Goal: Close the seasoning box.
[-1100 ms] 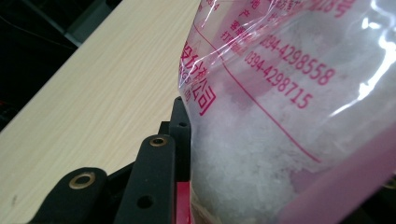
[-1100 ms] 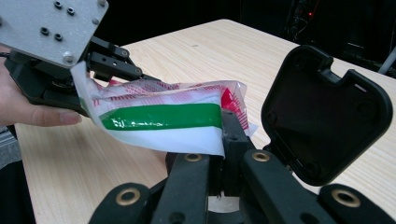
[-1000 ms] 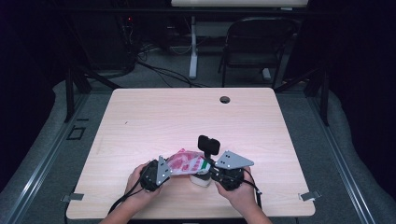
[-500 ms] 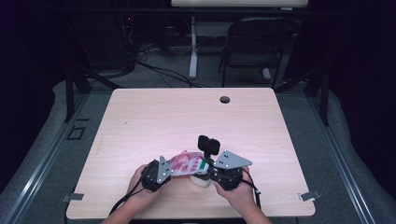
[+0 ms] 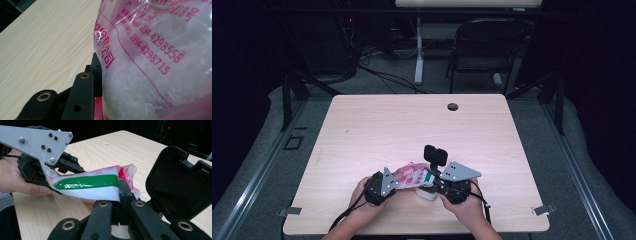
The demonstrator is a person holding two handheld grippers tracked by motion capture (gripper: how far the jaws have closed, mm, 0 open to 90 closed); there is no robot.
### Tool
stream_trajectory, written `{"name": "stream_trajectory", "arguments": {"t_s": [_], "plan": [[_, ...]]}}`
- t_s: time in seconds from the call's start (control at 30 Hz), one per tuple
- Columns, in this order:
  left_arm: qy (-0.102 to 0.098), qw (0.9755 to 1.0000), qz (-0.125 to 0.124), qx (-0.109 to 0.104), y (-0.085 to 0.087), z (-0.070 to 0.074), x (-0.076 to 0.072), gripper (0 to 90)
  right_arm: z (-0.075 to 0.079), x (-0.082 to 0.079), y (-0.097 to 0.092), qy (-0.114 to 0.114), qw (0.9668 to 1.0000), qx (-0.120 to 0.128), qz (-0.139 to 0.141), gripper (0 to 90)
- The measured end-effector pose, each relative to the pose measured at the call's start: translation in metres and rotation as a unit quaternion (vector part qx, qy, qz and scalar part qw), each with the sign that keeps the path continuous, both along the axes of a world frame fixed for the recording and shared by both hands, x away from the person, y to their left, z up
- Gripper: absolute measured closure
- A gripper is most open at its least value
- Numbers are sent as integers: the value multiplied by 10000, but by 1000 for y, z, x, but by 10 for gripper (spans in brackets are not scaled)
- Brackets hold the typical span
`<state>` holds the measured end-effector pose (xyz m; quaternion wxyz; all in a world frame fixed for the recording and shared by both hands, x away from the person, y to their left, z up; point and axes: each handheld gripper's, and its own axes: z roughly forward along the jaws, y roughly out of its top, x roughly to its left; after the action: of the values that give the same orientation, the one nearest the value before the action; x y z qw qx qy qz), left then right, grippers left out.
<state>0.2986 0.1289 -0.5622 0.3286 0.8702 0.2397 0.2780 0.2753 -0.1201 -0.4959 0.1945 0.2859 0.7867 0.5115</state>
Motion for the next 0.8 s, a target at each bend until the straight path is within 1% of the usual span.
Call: {"name": "stream_trajectory", "arguments": {"t_s": [0.03, 0.2, 0.3, 0.33, 0.4, 0.47, 0.5, 0.6, 0.8], "plan": [[-23, 10000, 11, -3, 0, 0, 0, 720, 0, 0, 0, 9, 10000, 9, 6, 900], [10, 10000, -1, 32, 0, 0, 0, 721, 0, 0, 0, 11, 10000, 16, 11, 892], [64, 10000, 14, 7, 0, -2, 1, 721, 0, 1, 0, 51, 10000, 55, 45, 877], [105, 9999, 2, -6, 1, -2, 2, 721, 0, 1, 1, 52, 9999, 87, 53, 873], [224, 9996, 34, -144, 2, -3, 4, 722, 0, 1, 1, 42, 9999, 103, 52, 851], [307, 9992, 61, -232, 4, -3, 6, 723, 0, 1, 0, 51, 9999, 127, 79, 822], [342, 9991, 56, -226, 4, -3, 6, 723, 0, 1, 0, 47, 9999, 135, 79, 819], [341, 9992, 43, -225, 5, -4, 6, 723, -1, 1, 1, 49, 9998, 169, 75, 790], [354, 9991, 18, -246, 5, -5, 7, 722, -1, 1, 1, 49, 9998, 178, 71, 765]]}}
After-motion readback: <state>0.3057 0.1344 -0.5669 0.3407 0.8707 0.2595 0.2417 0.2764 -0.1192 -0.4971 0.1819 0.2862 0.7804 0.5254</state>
